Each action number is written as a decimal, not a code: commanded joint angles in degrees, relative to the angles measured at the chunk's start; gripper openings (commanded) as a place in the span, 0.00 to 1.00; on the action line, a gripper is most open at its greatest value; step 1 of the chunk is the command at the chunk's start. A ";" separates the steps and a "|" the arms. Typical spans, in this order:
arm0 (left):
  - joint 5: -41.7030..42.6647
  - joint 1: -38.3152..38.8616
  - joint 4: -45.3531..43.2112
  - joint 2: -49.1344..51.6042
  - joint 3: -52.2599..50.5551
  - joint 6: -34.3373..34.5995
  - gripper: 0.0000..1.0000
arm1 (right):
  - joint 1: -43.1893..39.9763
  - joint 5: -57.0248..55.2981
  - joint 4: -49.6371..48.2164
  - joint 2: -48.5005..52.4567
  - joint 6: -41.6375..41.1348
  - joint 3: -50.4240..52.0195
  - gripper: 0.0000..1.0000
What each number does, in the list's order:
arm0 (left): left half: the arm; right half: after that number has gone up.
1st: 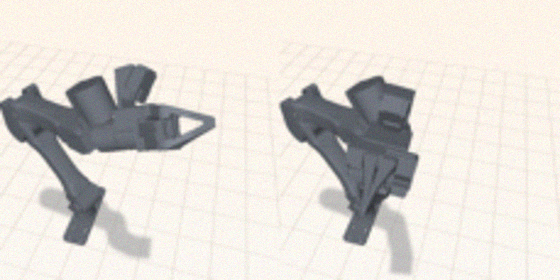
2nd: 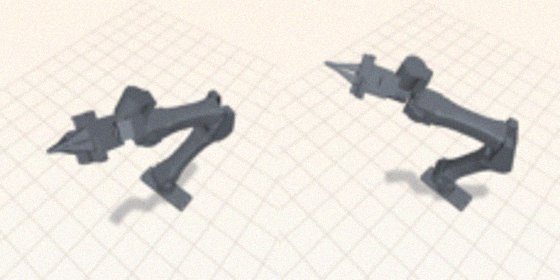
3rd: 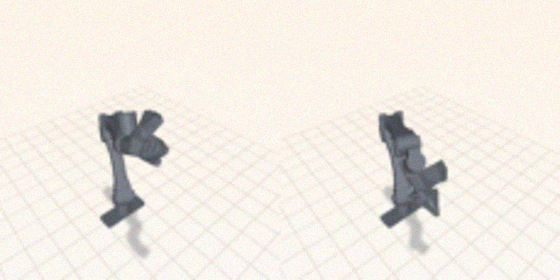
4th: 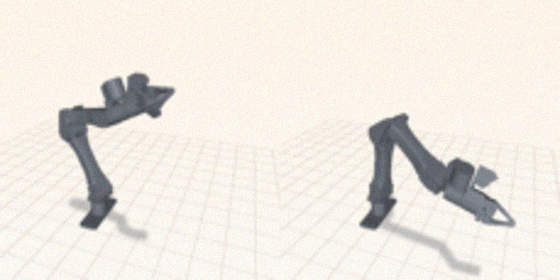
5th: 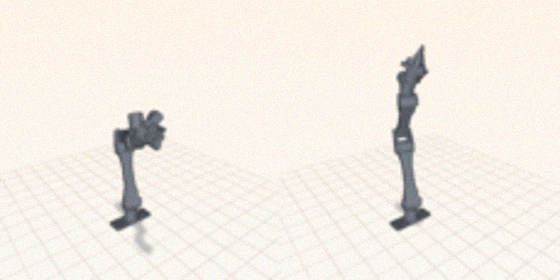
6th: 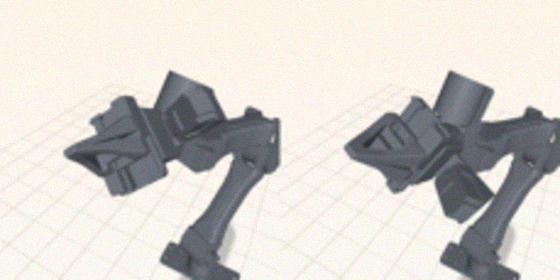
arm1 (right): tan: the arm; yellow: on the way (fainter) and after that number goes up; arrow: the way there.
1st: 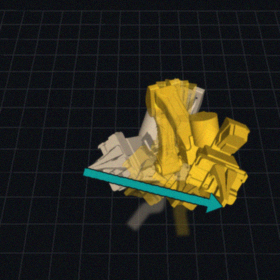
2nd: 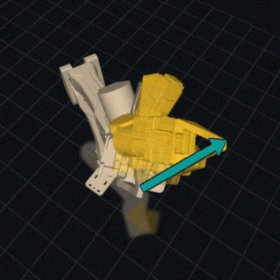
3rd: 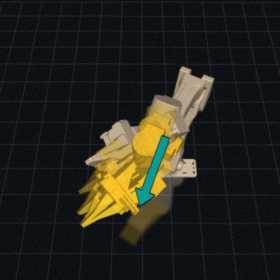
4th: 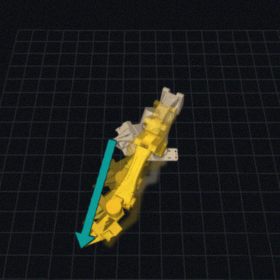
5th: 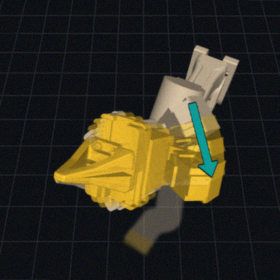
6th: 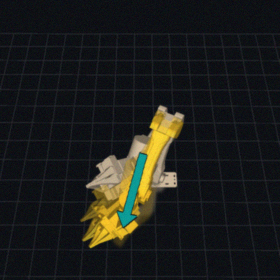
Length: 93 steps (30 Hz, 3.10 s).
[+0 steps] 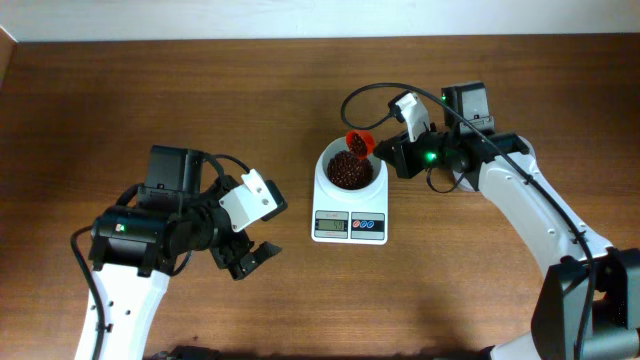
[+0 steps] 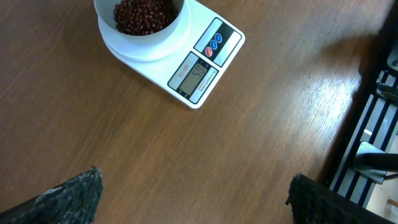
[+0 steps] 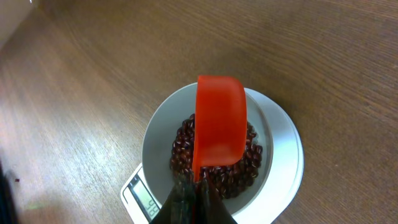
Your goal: Scoop and weigh 50g on scale
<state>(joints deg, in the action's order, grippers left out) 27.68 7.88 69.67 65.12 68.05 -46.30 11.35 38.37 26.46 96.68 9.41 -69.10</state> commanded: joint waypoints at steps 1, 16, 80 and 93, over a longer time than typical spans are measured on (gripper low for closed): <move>1.03 -0.28 0.09 -0.48 1.09 -0.96 0.99 | 0.26 -0.07 -0.37 -1.09 0.70 -1.05 0.04; 1.01 -0.28 0.09 -0.48 1.09 -0.98 0.99 | 0.22 0.44 -0.37 -1.09 0.70 -1.05 0.04; 1.03 -0.28 0.09 -0.48 1.09 -0.96 0.99 | -21.00 34.77 1.22 -0.92 -14.84 -1.05 0.04; 1.03 -0.28 0.09 -0.48 1.09 -0.96 0.99 | -33.53 34.47 8.61 -0.92 -8.17 -1.03 0.04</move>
<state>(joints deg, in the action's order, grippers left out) 27.68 7.90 69.65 65.12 68.05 -46.30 -19.73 71.50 33.26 96.68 -3.68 -69.12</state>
